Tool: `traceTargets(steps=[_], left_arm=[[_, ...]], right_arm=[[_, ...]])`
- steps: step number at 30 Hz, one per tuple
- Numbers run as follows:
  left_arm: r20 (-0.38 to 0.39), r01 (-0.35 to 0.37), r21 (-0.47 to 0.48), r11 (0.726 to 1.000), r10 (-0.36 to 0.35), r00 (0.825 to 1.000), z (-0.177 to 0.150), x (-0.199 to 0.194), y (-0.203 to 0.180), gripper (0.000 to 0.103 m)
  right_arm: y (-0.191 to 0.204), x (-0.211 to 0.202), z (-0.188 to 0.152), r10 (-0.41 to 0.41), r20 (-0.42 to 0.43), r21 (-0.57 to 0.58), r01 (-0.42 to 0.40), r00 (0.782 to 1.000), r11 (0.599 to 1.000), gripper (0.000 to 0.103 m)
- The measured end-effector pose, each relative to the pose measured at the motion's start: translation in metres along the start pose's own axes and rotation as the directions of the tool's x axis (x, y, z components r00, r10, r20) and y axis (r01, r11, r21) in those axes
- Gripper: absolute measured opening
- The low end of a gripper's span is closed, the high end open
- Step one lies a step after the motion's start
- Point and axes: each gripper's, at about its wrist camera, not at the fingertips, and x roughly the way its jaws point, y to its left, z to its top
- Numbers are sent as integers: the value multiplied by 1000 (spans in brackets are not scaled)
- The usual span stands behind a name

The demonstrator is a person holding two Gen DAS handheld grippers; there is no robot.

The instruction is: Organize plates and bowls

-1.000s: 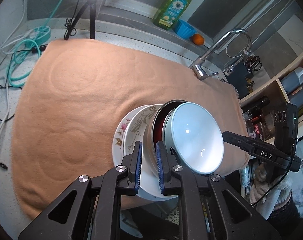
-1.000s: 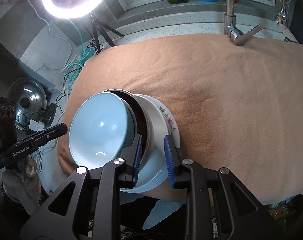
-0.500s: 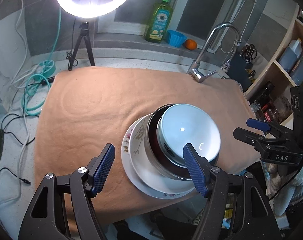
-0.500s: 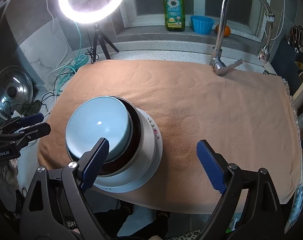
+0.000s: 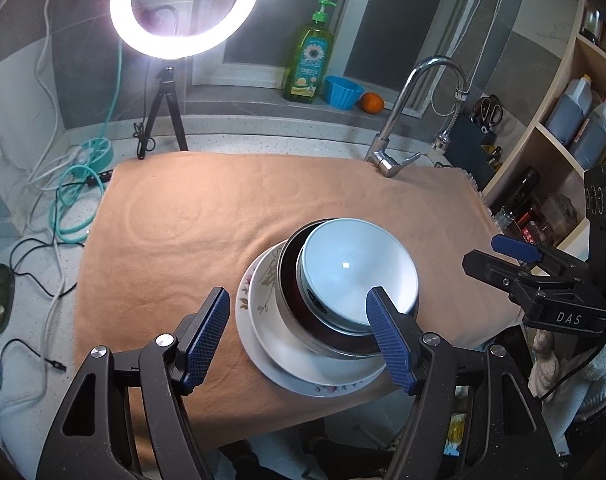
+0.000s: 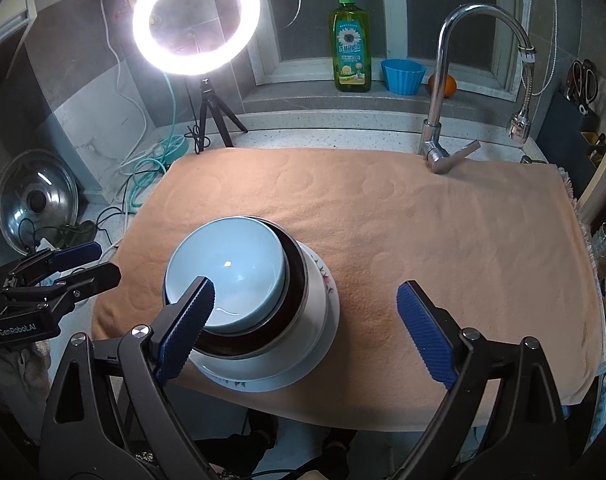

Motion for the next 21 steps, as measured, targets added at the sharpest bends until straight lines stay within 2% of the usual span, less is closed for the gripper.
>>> traceTargets(steps=[21], left_arm=[[6, 4, 8, 1000, -4, 1000, 3, 0, -3, 71]], right_arm=[[6, 0, 1, -5, 2, -21, 5, 1000, 1000, 95]])
